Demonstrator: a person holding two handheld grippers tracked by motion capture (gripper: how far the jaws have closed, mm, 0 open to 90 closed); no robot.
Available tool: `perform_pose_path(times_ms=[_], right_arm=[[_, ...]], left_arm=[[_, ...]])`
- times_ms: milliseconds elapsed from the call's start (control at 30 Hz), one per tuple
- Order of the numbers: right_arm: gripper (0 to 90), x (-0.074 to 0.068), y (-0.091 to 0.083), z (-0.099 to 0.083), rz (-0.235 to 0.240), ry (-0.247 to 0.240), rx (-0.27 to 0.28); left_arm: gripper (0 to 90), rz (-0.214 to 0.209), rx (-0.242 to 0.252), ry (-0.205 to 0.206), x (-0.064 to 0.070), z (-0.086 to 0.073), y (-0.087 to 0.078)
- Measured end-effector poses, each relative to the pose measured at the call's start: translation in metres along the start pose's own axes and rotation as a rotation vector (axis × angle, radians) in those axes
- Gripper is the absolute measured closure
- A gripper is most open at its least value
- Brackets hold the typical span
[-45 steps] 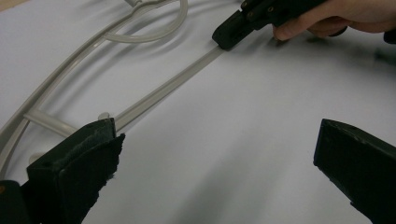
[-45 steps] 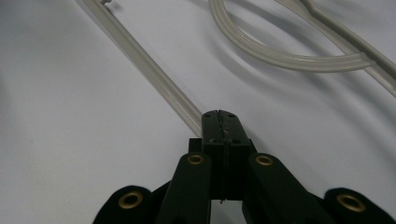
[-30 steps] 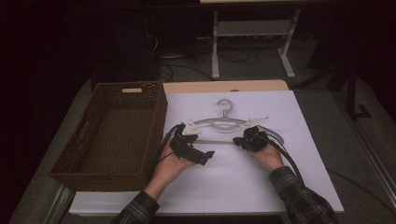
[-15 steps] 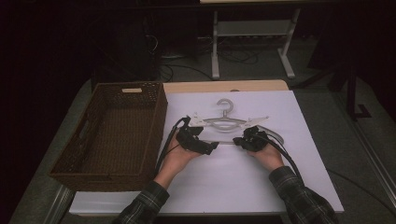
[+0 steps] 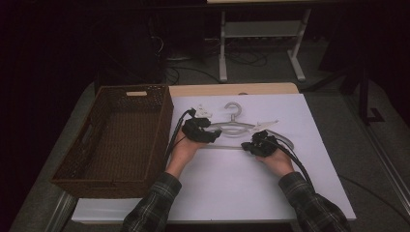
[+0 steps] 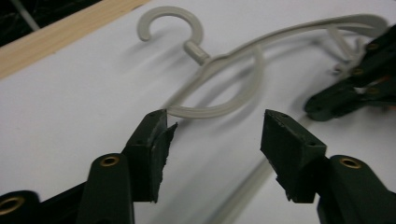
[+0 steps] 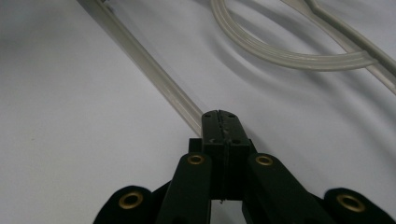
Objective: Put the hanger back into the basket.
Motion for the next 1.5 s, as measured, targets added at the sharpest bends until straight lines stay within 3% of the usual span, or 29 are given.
perform_pose_path(times_ms=[267, 500, 933, 1100, 1500], right_arm=[[90.0, 0.0, 0.0, 0.0, 0.004, 0.004, -0.001], [90.0, 0.0, 0.0, 0.0, 0.007, 0.009, -0.003], [90.0, 0.0, 0.0, 0.0, 0.013, 0.013, -0.001], [90.0, 0.001, 0.0, 0.0, 0.014, 0.012, 0.0], [90.0, 0.001, 0.0, 0.0, 0.026, 0.021, -0.002]], left_arm=[[54.8, 0.042, -0.04, 0.011, -0.023, 0.002, 0.018], [56.6, 0.055, -0.089, 0.017, -0.037, -0.007, 0.036], [59.7, 0.055, -0.146, 0.023, -0.045, -0.019, 0.051], [64.8, 0.061, -0.14, 0.022, -0.047, -0.019, 0.051], [68.2, 0.084, -0.14, 0.07, -0.046, -0.018, 0.046]])
Point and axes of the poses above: each handheld gripper's, and its own axes: y roughly forward along the jaws, z roughly out of its top, x roughly to its right, the point moved 8 cm from there along y, roughly forward along the jaws, and after that the axes turned 13 degrees about -x, right-handed, at the moved point
